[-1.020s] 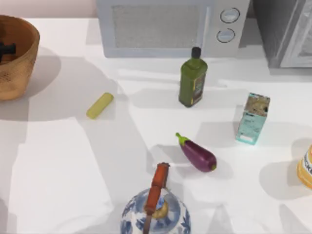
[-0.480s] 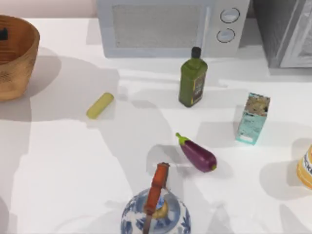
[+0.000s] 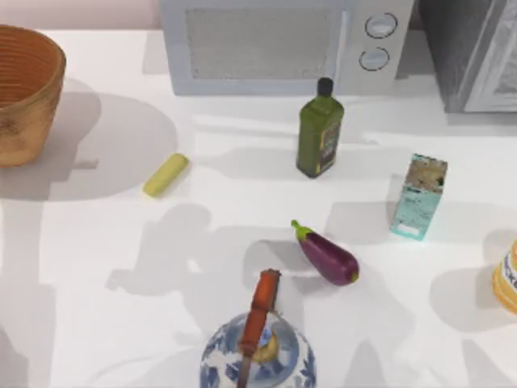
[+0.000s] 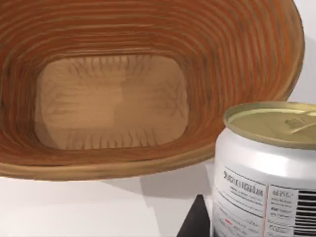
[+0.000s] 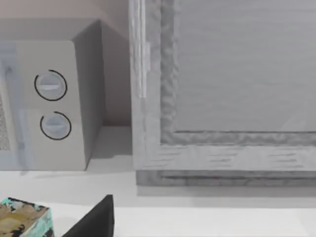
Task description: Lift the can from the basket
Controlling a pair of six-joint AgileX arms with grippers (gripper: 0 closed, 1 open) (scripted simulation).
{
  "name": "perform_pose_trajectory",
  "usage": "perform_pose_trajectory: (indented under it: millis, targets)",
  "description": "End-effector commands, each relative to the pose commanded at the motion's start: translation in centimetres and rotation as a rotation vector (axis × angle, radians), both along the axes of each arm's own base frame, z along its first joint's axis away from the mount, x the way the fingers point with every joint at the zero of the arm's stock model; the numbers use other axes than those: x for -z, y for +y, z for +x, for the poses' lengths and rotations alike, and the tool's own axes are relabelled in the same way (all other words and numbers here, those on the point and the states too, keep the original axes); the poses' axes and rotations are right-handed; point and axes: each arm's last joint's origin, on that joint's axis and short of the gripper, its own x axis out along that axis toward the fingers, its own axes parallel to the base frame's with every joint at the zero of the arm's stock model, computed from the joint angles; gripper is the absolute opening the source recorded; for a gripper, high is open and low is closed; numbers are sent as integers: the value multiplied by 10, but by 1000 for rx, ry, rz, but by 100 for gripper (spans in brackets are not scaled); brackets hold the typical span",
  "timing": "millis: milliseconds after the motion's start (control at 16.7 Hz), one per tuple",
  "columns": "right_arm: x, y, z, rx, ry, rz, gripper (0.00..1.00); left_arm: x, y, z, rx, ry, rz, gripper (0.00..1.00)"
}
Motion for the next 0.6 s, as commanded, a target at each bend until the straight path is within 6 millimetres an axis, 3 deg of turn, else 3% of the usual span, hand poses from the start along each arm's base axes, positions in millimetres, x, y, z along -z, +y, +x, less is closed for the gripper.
perform_pose_trajectory:
  millis: [120,300,420,600]
  targets:
    - [0,0,0,0,0,0,100,3,-12,-49,2,-132,10,0]
    - [0,0,0,0,0,0,100,29,-26,-111,-8,-328,22,0]
    - [0,0,0,0,0,0,100,55,-32,-141,-21,-454,24,0]
    - [0,0,0,0,0,0,100,95,-37,-168,-47,-624,18,0]
